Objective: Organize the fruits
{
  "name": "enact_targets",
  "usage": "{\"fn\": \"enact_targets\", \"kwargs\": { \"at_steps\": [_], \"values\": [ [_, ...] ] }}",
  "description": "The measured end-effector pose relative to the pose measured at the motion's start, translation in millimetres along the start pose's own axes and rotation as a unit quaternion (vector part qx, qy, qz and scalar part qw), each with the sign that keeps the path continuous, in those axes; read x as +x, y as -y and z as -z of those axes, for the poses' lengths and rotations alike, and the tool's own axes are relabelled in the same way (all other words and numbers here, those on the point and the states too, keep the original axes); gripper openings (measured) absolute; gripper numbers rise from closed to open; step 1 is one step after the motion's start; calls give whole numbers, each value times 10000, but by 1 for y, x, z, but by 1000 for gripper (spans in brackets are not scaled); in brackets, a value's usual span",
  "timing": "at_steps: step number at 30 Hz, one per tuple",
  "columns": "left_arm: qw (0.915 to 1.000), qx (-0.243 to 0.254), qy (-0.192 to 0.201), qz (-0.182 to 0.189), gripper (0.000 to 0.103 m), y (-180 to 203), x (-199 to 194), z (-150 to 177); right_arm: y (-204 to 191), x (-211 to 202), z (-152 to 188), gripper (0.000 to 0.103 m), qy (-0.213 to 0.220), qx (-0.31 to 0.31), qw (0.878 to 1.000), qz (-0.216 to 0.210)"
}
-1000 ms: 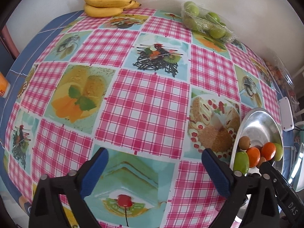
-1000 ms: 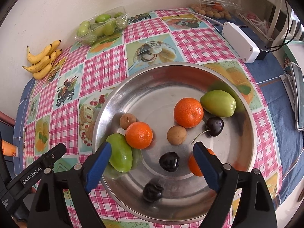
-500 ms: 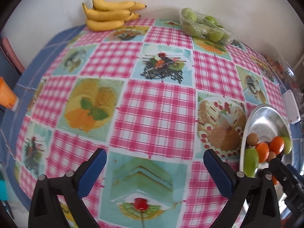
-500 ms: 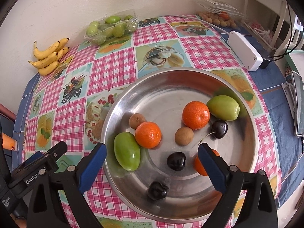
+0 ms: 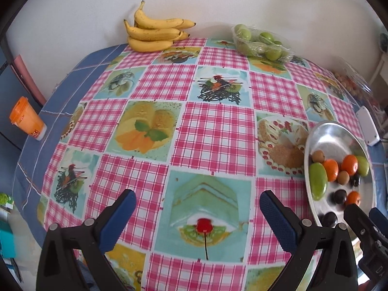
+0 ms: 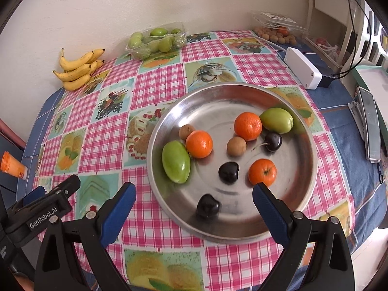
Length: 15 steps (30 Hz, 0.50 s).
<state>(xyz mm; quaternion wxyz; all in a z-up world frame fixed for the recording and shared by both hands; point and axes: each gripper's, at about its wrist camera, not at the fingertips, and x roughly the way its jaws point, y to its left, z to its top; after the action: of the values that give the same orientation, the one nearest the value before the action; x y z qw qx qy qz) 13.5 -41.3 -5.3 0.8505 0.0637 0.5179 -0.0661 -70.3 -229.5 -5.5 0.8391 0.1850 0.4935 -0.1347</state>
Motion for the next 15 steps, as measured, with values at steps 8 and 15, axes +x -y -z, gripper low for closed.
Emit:
{"fn": "enact_targets", "kwargs": {
  "at_steps": [8,15],
  "values": [
    [9997,76,238,-45,103,-2,-18,14,-4,-15,8,97,225,-58,9997,6],
    [9996,-53,255,-50,103,-9,-19,12,-3,-15,7,97,218,-68,9997,76]
  ]
}}
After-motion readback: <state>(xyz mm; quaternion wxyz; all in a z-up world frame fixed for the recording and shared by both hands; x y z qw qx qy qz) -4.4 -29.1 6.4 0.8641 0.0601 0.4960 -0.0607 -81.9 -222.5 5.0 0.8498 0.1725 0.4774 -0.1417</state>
